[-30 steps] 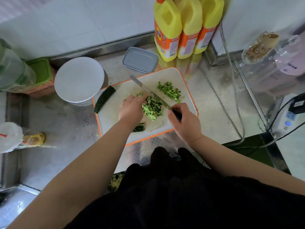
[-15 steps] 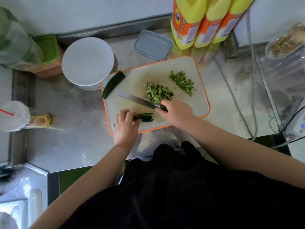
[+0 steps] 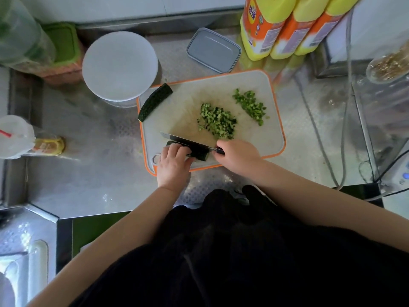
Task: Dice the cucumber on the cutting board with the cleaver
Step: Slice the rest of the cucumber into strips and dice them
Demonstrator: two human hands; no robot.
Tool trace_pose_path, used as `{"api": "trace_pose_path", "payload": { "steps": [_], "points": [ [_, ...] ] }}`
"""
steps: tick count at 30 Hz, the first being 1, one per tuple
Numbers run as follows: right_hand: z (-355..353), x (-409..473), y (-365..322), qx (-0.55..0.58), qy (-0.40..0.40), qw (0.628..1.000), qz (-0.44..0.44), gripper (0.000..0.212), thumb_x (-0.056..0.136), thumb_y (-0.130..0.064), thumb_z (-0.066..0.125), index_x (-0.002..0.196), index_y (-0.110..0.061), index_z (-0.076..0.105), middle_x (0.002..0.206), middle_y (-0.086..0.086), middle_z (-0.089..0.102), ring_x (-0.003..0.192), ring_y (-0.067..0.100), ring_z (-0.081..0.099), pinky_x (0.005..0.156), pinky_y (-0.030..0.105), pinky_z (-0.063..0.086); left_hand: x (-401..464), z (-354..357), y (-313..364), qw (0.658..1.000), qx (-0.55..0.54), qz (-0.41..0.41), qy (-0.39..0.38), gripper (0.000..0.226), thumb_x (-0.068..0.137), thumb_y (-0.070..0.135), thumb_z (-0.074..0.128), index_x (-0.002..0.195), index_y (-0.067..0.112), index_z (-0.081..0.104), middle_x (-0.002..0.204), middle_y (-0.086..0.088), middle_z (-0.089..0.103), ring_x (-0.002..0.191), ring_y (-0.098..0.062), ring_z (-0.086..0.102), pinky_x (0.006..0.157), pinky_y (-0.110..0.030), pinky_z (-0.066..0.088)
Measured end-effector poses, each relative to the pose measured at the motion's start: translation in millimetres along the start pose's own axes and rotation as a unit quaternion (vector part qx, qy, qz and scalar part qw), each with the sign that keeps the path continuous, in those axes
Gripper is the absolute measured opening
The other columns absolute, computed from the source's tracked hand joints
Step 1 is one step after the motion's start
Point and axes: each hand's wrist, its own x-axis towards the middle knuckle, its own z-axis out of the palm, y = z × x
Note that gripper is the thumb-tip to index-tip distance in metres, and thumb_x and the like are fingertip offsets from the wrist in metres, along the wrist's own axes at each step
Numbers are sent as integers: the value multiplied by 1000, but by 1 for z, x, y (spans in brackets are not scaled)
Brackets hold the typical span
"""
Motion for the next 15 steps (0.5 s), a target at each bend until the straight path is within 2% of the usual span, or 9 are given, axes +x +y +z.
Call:
{"api": "trace_pose_path", "payload": {
  "steps": [4,10,15],
  "points": [
    [10,-4,-1,26,-13,999,39,25,94,-34,46,81,-13,47,69,3,52,65,27,54,56,35,42,0,4,-11,998,-23,63,21,22,86,27,56,89,9,69,92,-8,63,89,-26,46,70,-40,48],
    [10,-4,-6,29,-27,999,27,17,96,-23,41,83,-12,40,64,2,44,62,27,48,52,33,34,-1,8,-11,994,-32,92,42,23,87,26,55,89,8,70,93,-9,64,93,-24,47,70,-37,49],
    [10,-2,-6,26,-18,999,31,27,97,-33,43,81,-12,43,65,0,45,60,22,47,51,31,33,2,10,-14,994,-33,95,49,20,87,24,58,90,8,69,93,-8,64,92,-24,48,67,-38,50]
  ]
}}
